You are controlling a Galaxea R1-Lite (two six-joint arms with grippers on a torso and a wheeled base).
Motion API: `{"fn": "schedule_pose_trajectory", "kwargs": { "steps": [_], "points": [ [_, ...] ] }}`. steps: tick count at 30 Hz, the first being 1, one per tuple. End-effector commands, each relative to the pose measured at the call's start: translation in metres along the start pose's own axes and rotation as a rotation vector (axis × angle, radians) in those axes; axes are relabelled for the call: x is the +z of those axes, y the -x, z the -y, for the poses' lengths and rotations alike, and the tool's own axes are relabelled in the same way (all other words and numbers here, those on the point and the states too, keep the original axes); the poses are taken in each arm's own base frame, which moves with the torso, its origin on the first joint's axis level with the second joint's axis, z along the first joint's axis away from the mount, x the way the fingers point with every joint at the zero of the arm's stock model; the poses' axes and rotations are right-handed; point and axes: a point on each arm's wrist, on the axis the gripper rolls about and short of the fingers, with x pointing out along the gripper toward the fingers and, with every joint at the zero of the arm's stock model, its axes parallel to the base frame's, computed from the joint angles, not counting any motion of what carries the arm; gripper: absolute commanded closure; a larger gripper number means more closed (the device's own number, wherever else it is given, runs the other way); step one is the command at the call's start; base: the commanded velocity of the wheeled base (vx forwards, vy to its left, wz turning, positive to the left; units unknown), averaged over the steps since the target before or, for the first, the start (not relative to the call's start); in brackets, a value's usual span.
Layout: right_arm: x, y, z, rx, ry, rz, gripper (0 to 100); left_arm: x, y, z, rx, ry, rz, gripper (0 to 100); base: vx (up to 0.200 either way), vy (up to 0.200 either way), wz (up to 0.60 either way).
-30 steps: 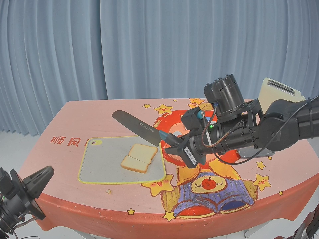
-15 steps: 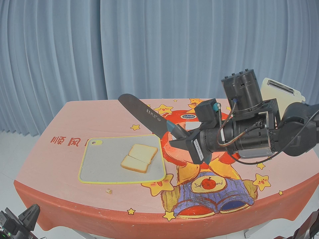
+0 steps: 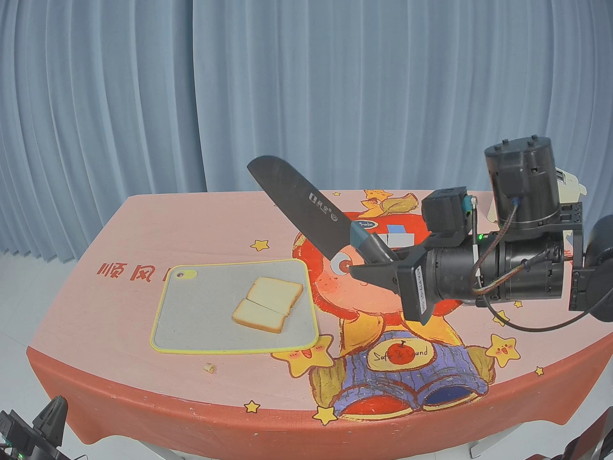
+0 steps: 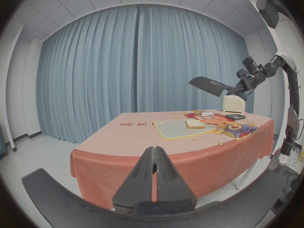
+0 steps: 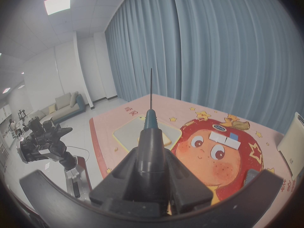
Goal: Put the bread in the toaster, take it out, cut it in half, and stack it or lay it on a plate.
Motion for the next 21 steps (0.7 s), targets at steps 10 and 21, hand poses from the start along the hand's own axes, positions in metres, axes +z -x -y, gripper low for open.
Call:
{"fn": "schedule_pose_trajectory", "kwargs": {
  "steps": [10, 21],
  "points": [
    [-0.014, 0.005, 0.001, -0.064, 0.005, 0.085, 100, -0.004, -0.001, 0.002, -0.056, -0.091, 0.01, 100, 0.0, 0.0, 0.0],
    [-0.026, 0.002, -0.009, -0.036, 0.023, 0.051, 100, -0.004, 0.0, 0.003, -0.054, -0.099, 0.012, 100, 0.0, 0.0, 0.0]
  ]
}}
